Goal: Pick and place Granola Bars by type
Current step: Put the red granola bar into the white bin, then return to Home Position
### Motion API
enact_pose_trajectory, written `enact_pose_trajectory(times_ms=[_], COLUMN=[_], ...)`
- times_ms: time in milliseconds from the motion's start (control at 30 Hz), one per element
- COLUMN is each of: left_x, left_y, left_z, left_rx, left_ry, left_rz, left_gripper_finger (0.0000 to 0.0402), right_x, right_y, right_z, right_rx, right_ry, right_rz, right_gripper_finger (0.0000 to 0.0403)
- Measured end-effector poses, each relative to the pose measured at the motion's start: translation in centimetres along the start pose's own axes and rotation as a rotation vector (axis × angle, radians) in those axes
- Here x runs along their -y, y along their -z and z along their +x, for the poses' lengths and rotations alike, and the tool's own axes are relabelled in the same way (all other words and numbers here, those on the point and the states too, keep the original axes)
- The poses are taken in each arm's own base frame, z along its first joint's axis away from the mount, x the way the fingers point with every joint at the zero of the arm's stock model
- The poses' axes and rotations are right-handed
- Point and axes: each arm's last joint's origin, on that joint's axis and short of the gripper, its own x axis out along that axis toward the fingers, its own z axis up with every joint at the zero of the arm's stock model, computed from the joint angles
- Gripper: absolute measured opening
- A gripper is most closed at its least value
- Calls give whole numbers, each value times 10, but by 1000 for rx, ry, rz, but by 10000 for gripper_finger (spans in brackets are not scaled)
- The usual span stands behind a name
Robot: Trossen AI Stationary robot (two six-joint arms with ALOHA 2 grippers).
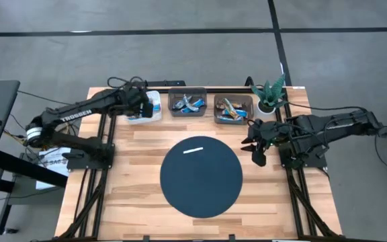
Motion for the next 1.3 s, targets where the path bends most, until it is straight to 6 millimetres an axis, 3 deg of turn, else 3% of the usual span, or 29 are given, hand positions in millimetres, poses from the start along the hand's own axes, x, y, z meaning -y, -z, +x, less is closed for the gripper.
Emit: enact_pose_trajectory(times_ms=[200,333,767,967,1300], left_x=[-19,-31,-35,-23,-8], left_y=[-28,-42,-46,-41,-21], left_z=[40,53,57,38,-29], left_rx=[-8,-6,-11,74,280], left_ry=[80,63,71,134,437], left_rz=[-64,-100,-11,36,56], left_gripper_finger=[3,26,170,186,187], right_x=[6,10,16,16,16], right_y=[-4,-5,-7,-7,-6], right_z=[0,1,1,1,1], right_rx=[31,35,45,42,32], right_ry=[21,36,59,61,56], right_rz=[33,48,115,116,116], right_gripper_finger=[119,119,119,119,119])
